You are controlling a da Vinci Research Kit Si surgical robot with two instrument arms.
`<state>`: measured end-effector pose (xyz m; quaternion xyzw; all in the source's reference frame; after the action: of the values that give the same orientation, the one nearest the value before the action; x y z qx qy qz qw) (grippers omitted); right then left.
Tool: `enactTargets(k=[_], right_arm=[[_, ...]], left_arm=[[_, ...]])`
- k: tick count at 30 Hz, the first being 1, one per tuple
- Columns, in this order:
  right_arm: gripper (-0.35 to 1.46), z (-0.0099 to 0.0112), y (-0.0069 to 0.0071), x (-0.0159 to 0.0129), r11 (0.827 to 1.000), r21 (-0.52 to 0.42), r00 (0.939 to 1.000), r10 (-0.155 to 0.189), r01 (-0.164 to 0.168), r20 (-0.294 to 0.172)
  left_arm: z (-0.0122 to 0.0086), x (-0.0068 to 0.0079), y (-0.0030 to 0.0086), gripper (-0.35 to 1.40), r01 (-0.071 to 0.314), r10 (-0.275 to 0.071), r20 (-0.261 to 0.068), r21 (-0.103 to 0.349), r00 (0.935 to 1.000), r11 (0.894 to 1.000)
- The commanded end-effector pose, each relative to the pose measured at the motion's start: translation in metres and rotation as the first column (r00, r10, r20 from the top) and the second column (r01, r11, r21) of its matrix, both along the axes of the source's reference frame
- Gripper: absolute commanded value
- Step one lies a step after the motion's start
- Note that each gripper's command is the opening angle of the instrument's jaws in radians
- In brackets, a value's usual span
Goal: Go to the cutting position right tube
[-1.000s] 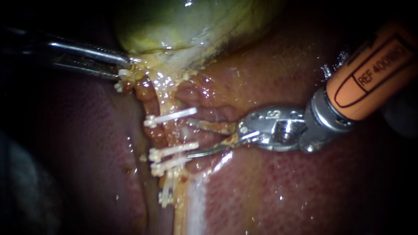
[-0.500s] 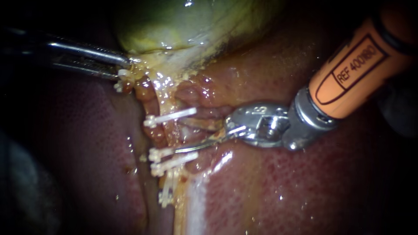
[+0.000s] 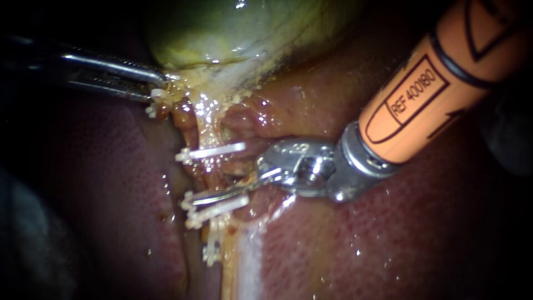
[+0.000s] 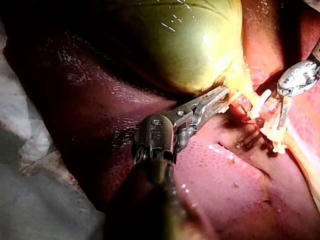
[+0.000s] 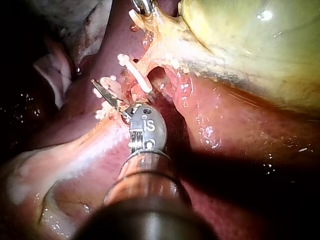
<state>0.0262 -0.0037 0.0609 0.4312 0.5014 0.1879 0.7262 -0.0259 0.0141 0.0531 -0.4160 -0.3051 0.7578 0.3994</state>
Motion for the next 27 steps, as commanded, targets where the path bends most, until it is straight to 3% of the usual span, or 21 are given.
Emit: enactTargets(k=[1, 7, 14, 21, 27], right_arm=[[1.39, 0.0002, -0.0002, 0.0006, 1.0, 0.006, 1.0, 0.006, -0.006, -0.005], [1.37, 0.0007, -0.0005, 0.0031, 0.997, 0.048, 0.998, 0.054, -0.053, -0.031], [1.37, 0.0, 0.0001, 0.0035, 0.995, 0.06, 0.9949, 0.087, -0.083, -0.053], [1.37, -0.002, 0.0005, 0.003, 0.994, 0.073, 0.9942, 0.088, -0.083, -0.063], [1.37, -0.0055, 0.0001, 0.0023, 0.994, 0.087, 0.9942, 0.079, -0.072, -0.073]], left_arm=[[0.0, 0.0, 0.0, -0.35, 0.001, -0.001, -0.001, 0.0, 1.0, 1.0], [0.0, 0.0, 0.0, -0.35, 0.001, -0.001, -0.001, 0.0, 1.0, 1.0], [0.0, -0.0001, 0.0, -0.35, 0.002, -0.002, -0.002, 0.0, 1.0, 1.0], [0.0, -0.0001, 0.0, -0.35, 0.001, -0.001, -0.002, 0.0, 1.0, 1.0], [0.0, 0.0, 0.0, -0.35, 0.001, -0.001, -0.001, 0.0, 1.0, 1.0]])
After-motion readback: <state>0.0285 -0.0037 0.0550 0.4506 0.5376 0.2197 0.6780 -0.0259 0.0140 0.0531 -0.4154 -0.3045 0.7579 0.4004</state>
